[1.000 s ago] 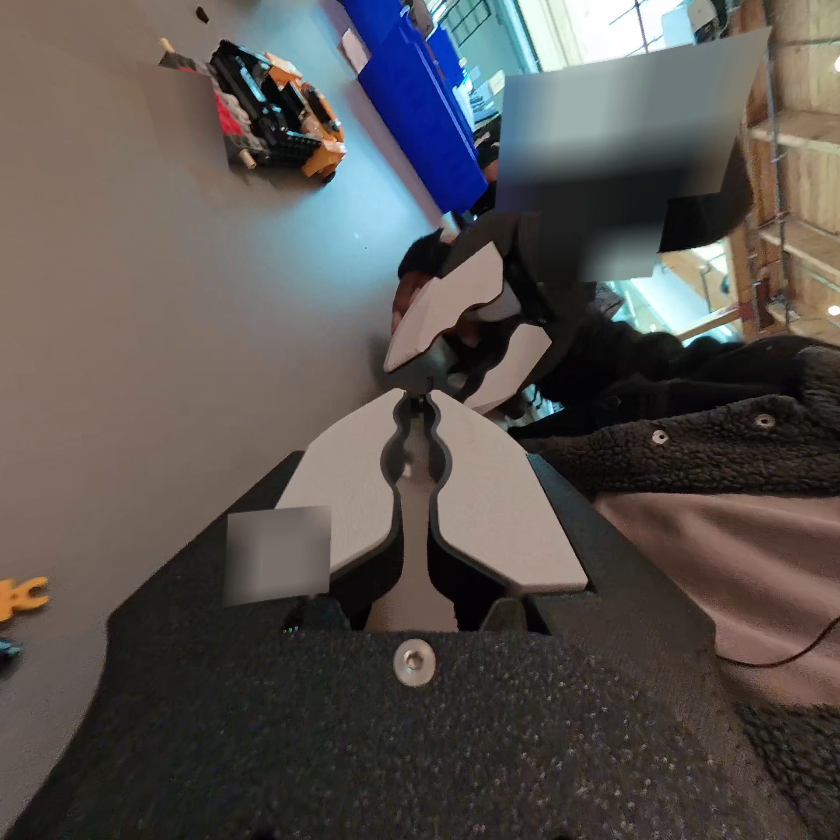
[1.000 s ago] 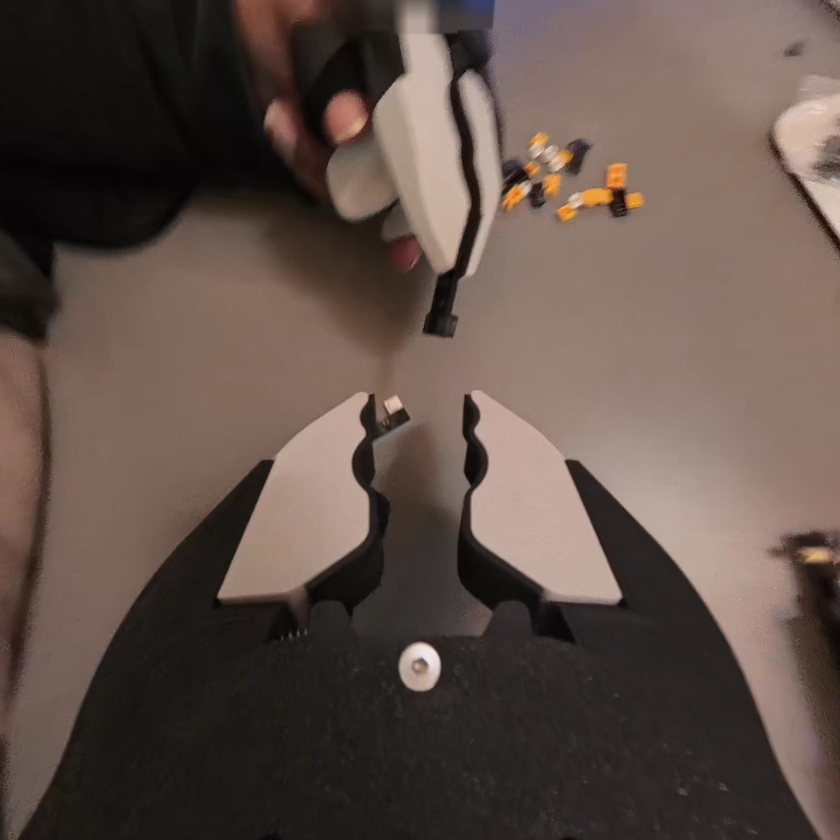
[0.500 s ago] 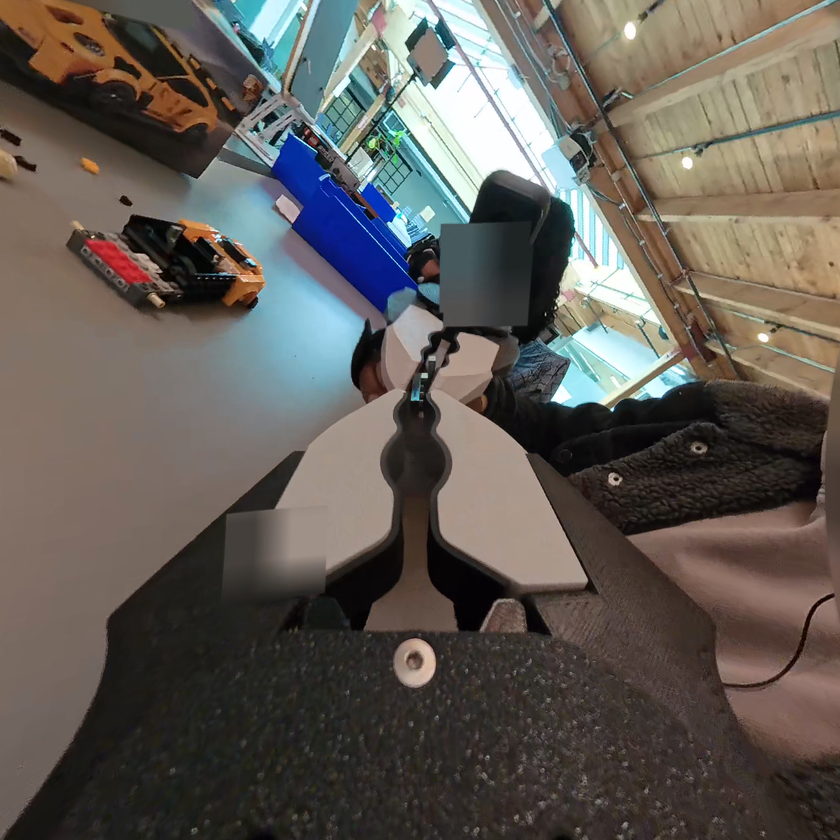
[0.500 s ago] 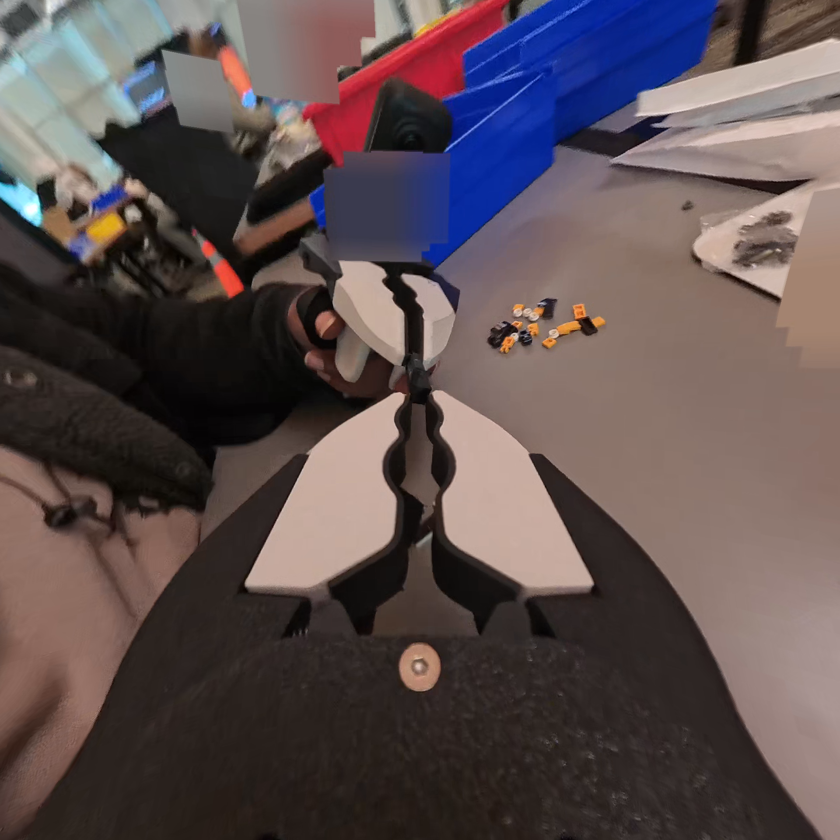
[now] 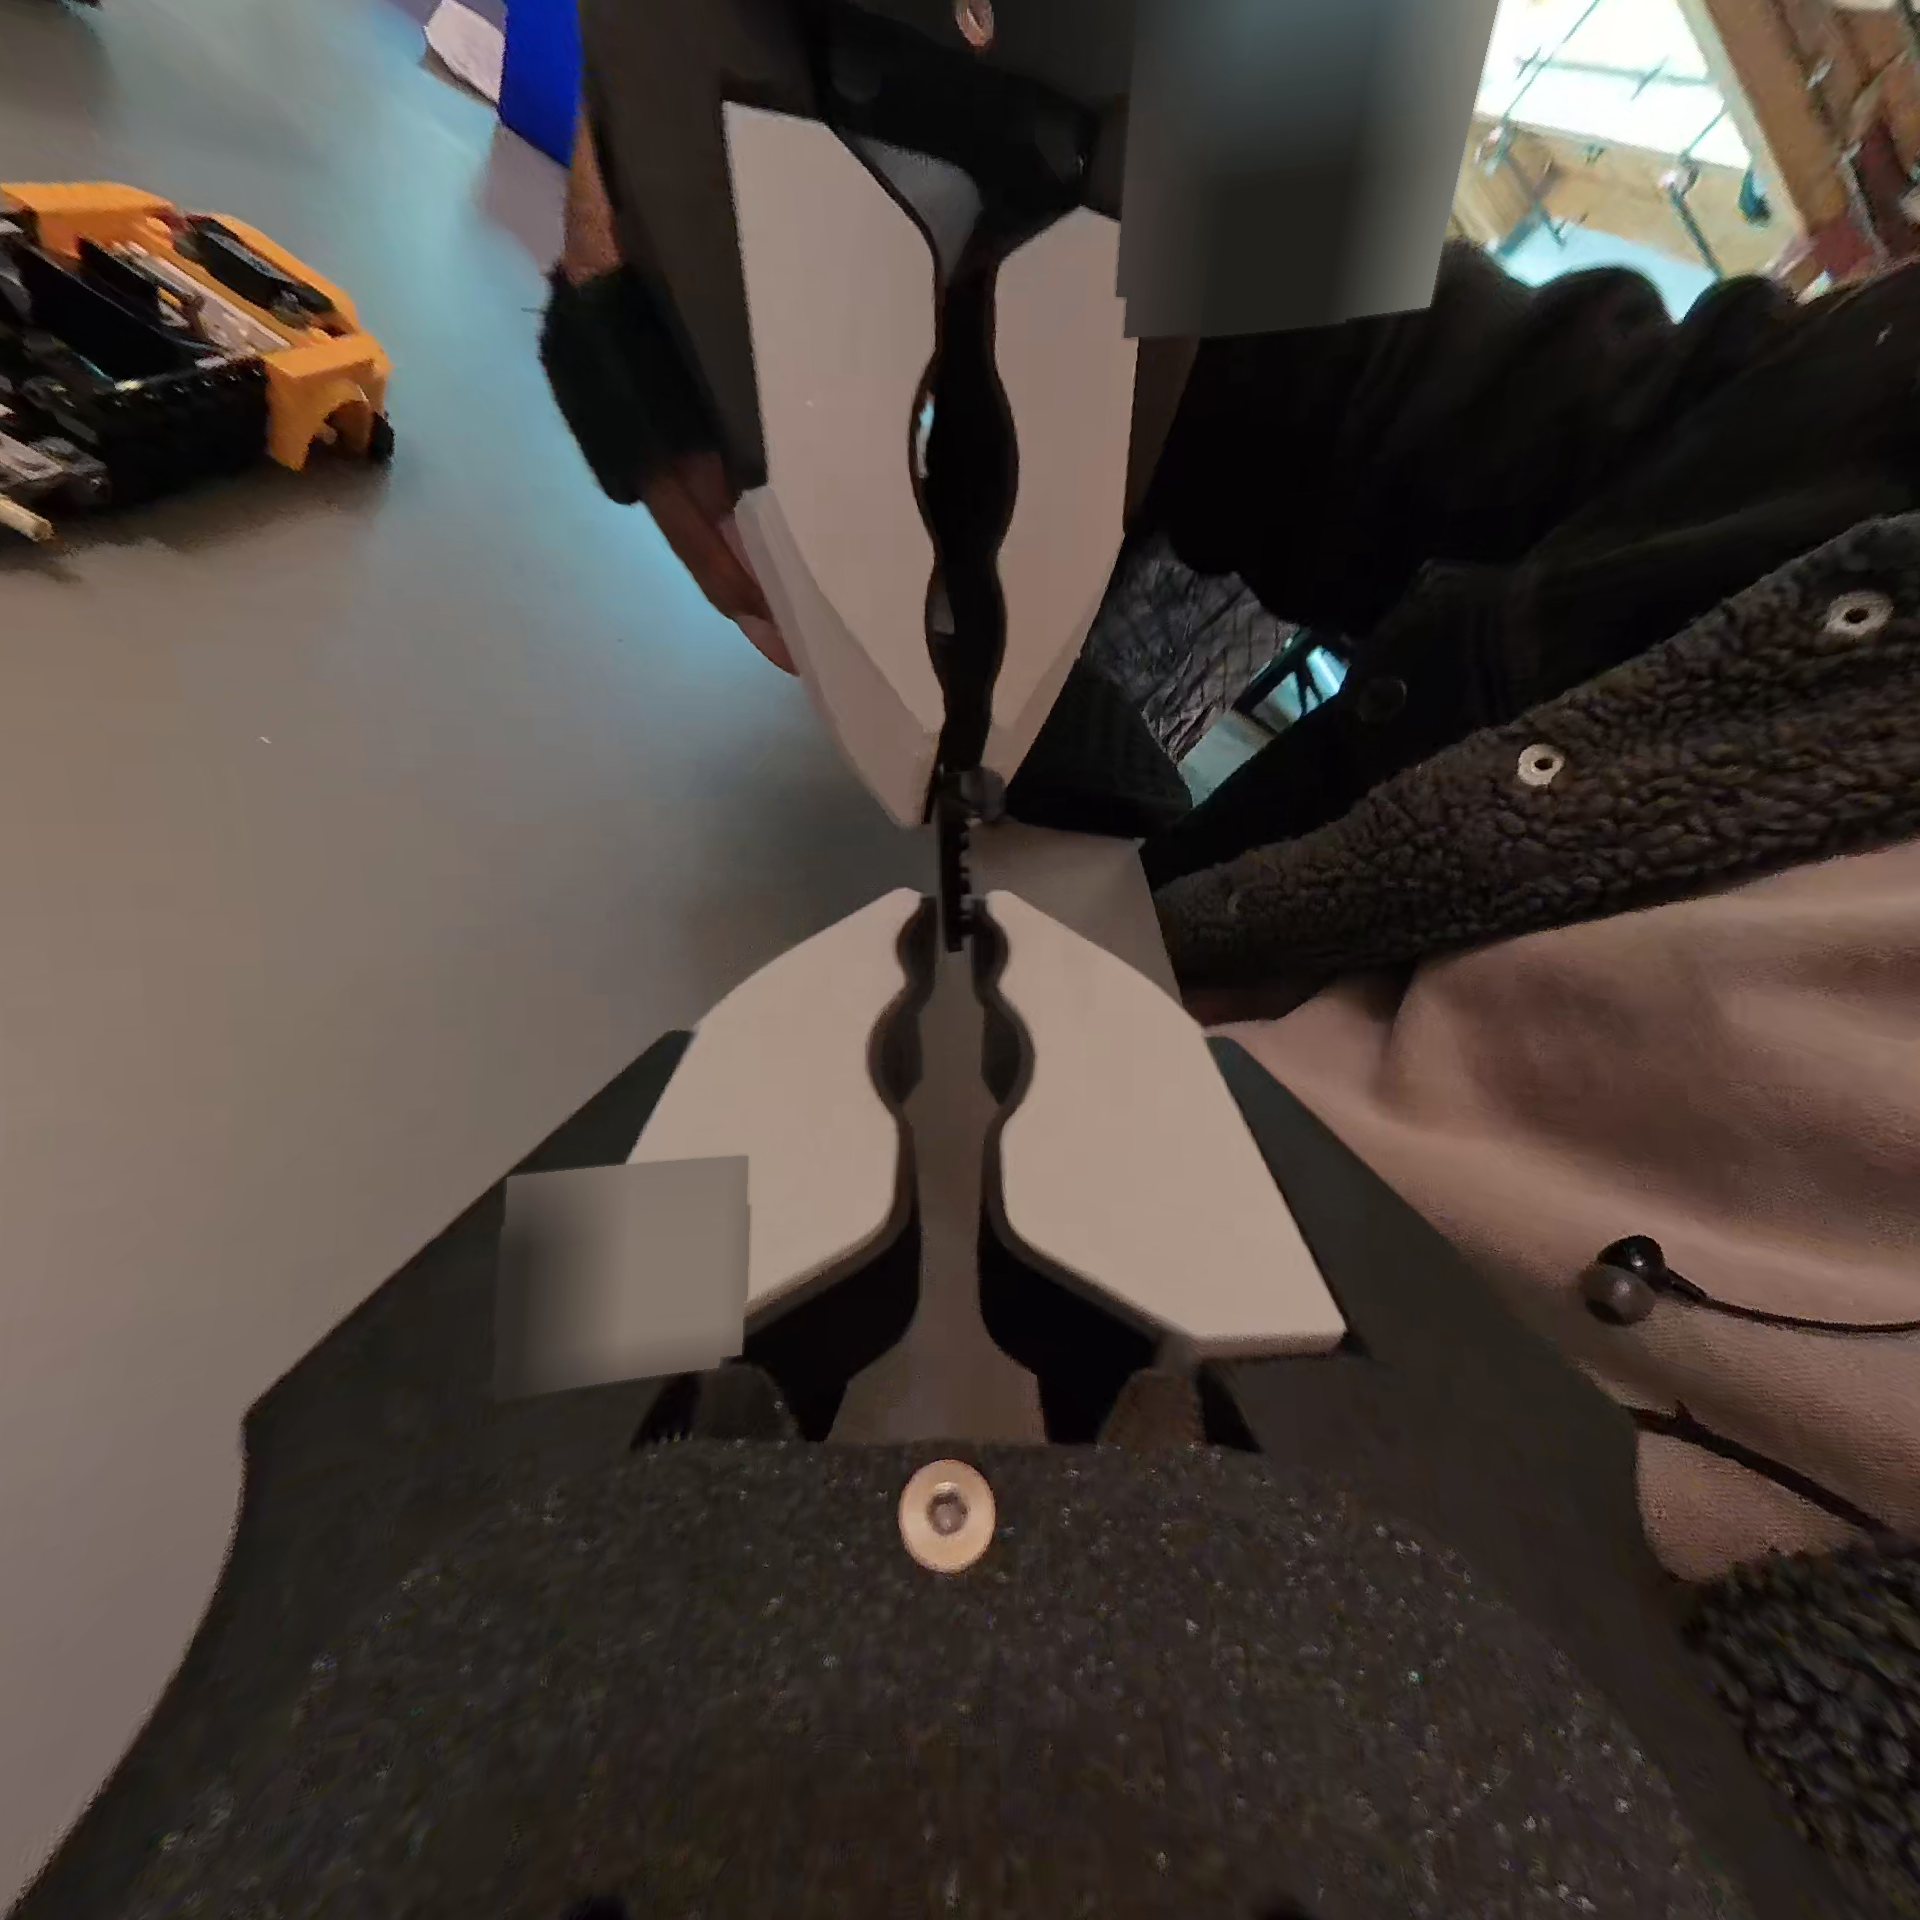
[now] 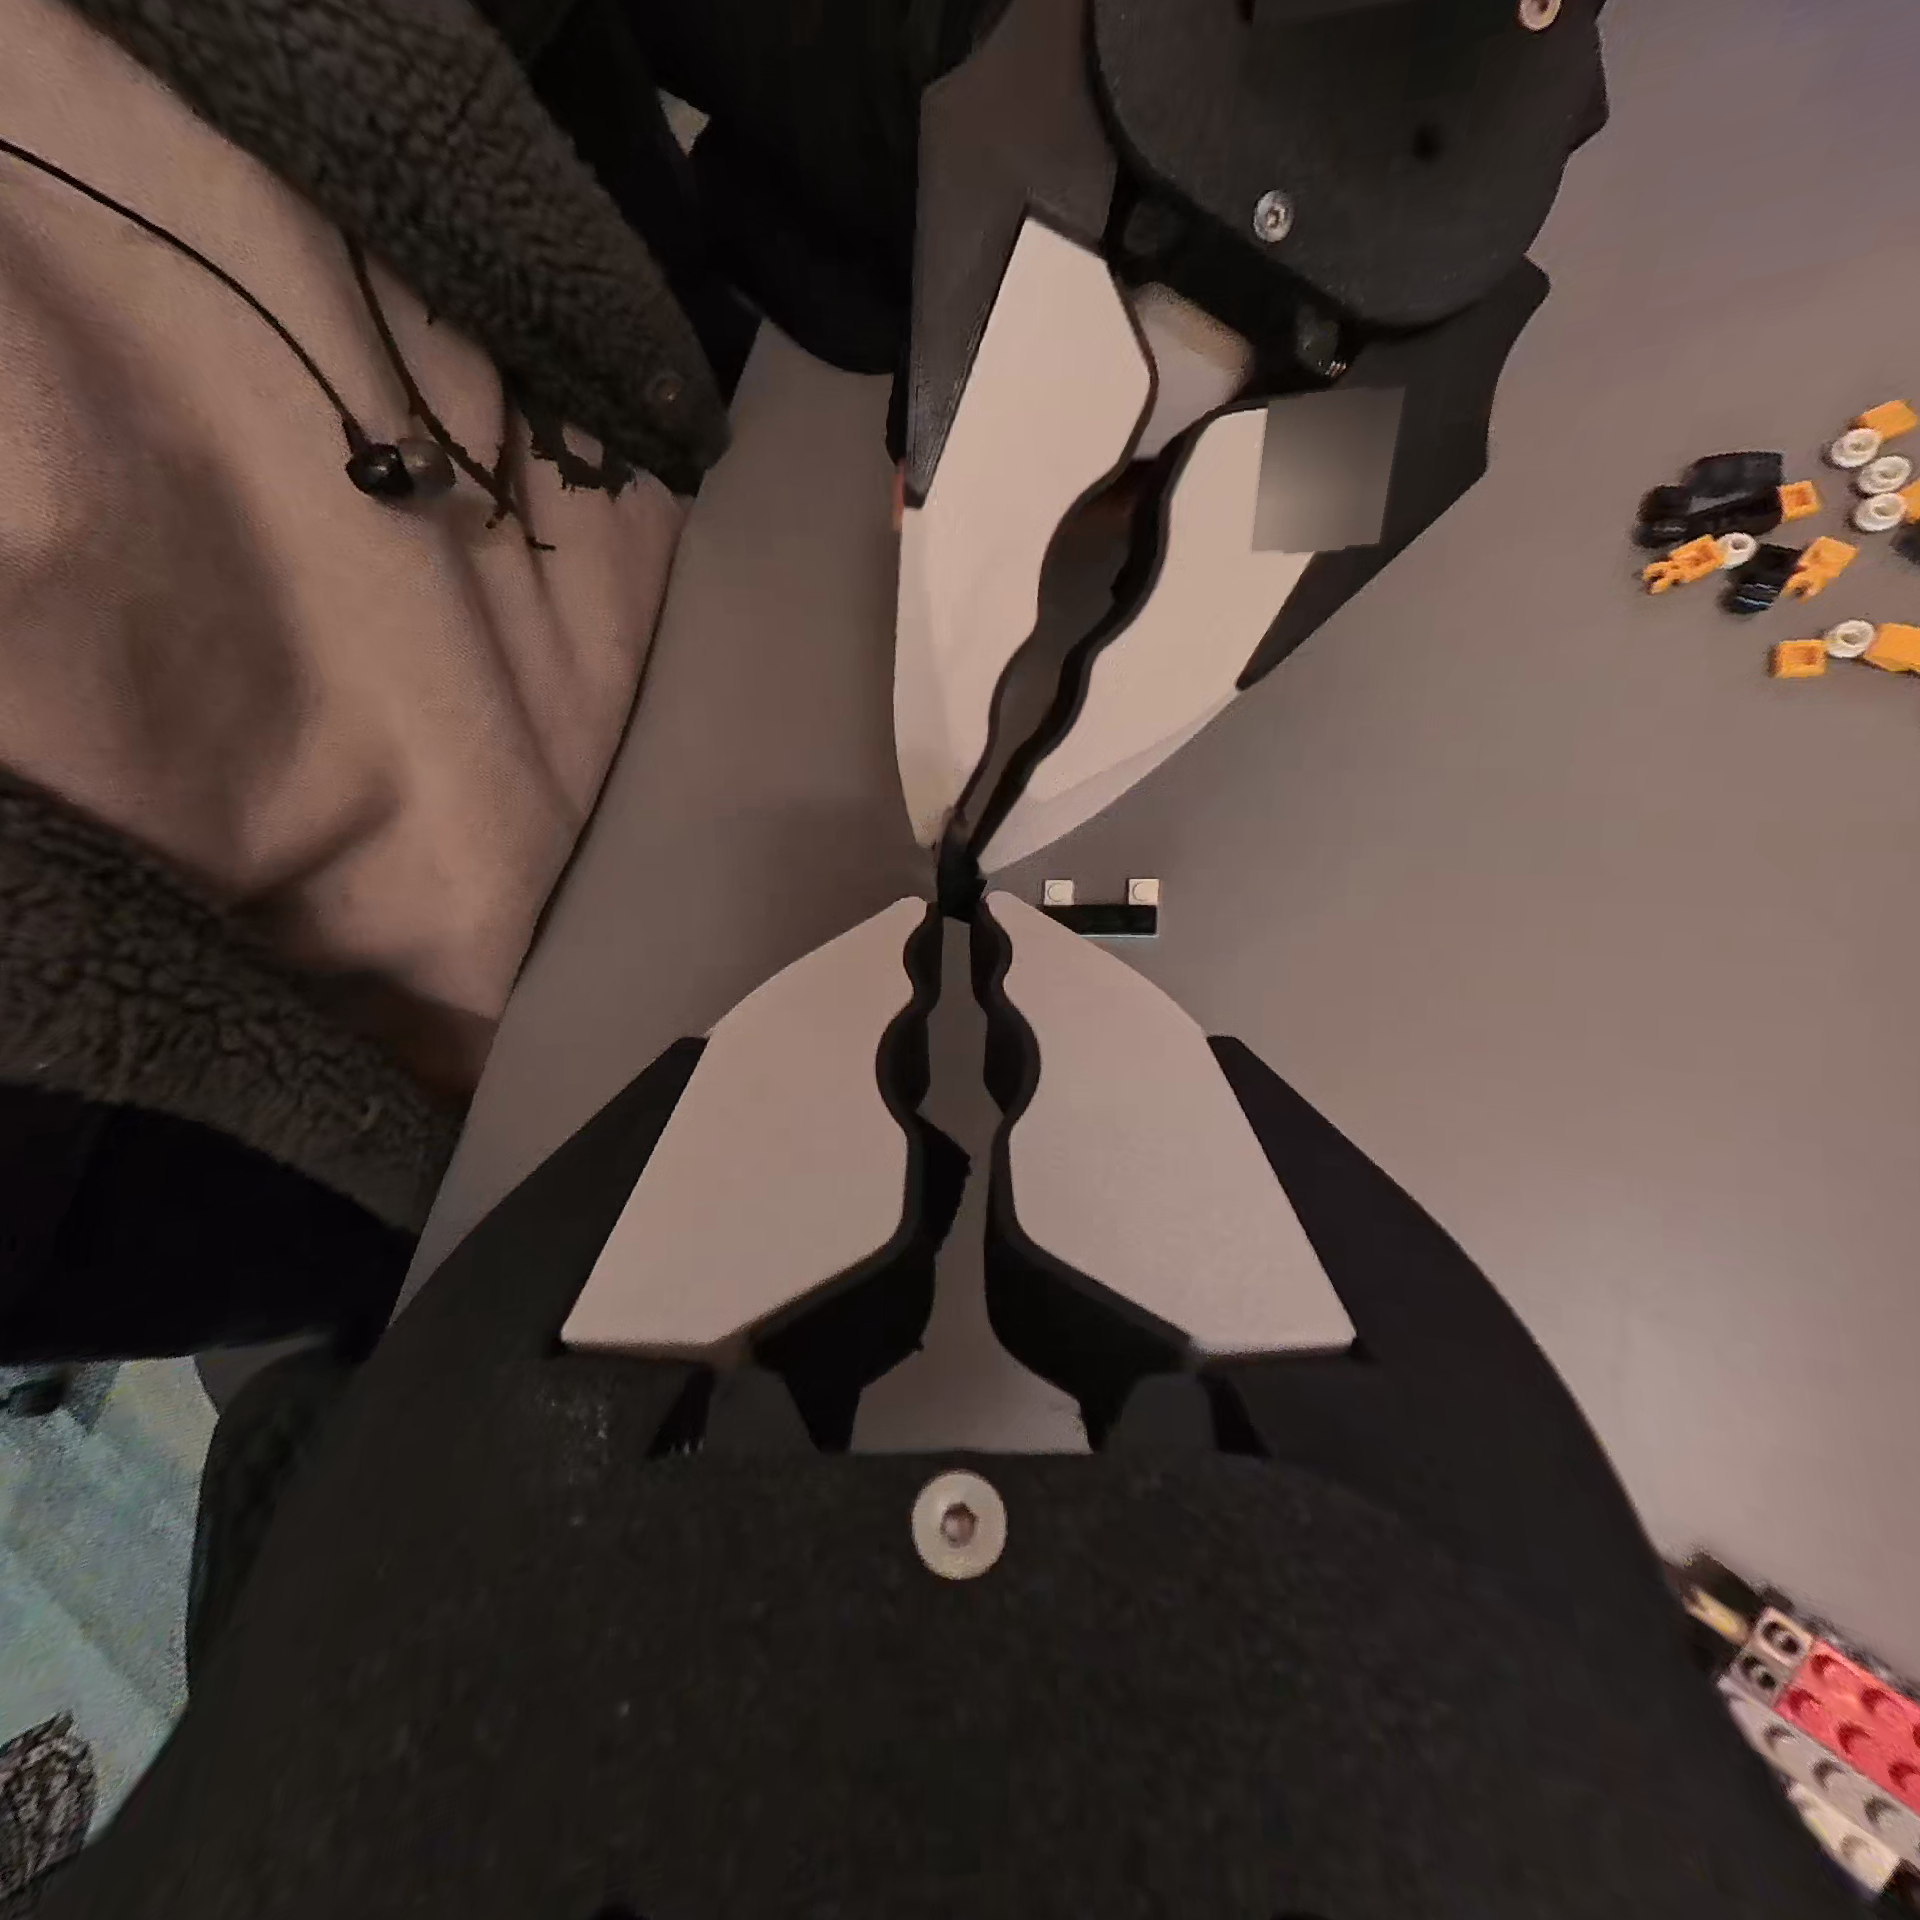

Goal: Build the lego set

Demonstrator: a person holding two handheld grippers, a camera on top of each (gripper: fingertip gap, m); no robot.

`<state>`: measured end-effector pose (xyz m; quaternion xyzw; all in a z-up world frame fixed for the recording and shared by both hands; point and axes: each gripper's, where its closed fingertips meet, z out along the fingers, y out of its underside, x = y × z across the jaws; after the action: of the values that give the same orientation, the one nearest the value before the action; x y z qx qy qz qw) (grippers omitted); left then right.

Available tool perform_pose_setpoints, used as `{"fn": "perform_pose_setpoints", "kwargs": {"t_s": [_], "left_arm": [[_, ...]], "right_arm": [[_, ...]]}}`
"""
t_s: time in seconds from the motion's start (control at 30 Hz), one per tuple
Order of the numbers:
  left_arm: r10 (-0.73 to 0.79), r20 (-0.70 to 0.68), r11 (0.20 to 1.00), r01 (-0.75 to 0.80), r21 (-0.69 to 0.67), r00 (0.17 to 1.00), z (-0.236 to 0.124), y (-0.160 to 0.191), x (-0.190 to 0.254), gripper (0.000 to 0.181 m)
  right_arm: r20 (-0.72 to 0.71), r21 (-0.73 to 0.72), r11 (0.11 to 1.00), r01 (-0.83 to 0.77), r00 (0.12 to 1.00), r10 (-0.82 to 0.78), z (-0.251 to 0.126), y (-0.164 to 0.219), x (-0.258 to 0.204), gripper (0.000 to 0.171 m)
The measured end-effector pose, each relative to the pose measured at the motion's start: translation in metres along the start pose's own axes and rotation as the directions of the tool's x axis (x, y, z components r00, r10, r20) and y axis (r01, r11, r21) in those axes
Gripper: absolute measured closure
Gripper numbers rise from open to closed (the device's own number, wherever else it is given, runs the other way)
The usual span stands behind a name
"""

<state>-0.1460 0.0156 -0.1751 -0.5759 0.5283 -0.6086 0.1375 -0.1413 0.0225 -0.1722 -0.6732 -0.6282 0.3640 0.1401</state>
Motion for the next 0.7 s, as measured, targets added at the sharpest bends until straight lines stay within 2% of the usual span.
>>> {"fn": "perform_pose_setpoints", "kwargs": {"t_s": [0.1, 0.43, 0.63, 0.7], "left_arm": [[0.016, 0.036, 1.0, -0.016, -0.014, 0.999, 0.001, 0.001, -0.001, 0.177], [-0.041, -0.007, 0.989, 0.042, 0.145, 0.999, -0.008, -0.021, 0.001, 0.178], [0.084, 0.05, 0.987, -0.09, 0.133, 0.995, -0.006, -0.023, 0.005, 0.177], [0.102, 0.06, 0.987, -0.108, 0.115, 0.993, -0.004, -0.02, 0.005, 0.17]], "right_arm": [[0.002, 0.042, 0.999, 0.01, 1.0, -0.01, 0.001, -0.005, 0.001, 0.166], [-0.074, 0.324, 0.946, 0.003, 0.997, 0.022, -0.017, -0.022, 0.004, 0.168], [-0.037, 0.377, 0.926, -0.009, 0.999, 0.025, -0.019, -0.022, -0.003, 0.168], [-0.009, 0.368, 0.929, -0.023, 1.0, 0.029, -0.016, -0.021, -0.005, 0.168]]}}
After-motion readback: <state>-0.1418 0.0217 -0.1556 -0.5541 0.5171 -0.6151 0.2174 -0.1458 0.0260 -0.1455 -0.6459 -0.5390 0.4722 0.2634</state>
